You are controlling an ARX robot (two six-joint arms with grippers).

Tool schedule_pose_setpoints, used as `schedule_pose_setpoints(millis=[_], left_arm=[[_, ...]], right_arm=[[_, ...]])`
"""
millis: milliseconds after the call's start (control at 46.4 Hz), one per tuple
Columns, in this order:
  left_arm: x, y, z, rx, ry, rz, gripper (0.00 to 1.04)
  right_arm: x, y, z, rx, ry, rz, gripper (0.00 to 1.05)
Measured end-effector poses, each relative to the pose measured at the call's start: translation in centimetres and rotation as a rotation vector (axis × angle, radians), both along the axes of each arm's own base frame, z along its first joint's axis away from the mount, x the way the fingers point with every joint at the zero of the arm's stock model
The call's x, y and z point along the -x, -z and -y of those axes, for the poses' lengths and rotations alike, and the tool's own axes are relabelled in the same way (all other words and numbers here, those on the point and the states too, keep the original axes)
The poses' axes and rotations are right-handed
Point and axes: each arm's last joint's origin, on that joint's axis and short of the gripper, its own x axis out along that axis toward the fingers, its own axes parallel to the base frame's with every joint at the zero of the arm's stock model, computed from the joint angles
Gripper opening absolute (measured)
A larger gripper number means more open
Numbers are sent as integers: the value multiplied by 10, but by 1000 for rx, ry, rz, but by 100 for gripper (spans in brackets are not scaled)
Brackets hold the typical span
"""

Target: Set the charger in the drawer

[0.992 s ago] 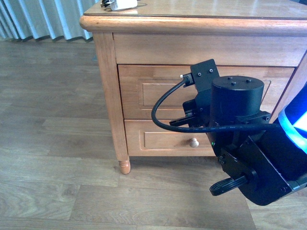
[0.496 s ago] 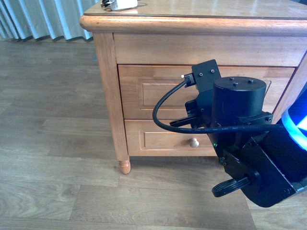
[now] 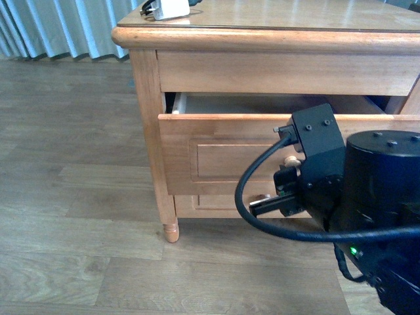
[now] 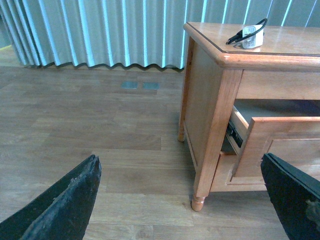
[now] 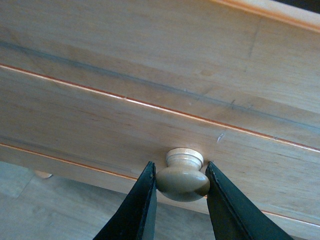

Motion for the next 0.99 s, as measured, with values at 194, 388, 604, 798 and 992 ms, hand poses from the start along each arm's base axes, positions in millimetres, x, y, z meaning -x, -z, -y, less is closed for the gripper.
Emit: schedule_pose_setpoints(millis=[194, 388, 604, 798, 992], left_arm=[[0, 0, 0, 0, 0, 0, 99], [0, 0, 0, 0, 0, 0, 99], [0, 0, 0, 0, 0, 0, 99], [0, 0, 0, 0, 0, 0, 99], [0, 0, 0, 0, 0, 0, 99]], right_arm=[[33, -5, 20, -18, -66, -51, 23], [59, -8, 35, -38, -127, -88, 23], [76, -11, 46, -52, -158, -112, 25], [85, -26, 65, -45, -58, -101, 53], [97, -58, 89, -79, -5, -73, 80]])
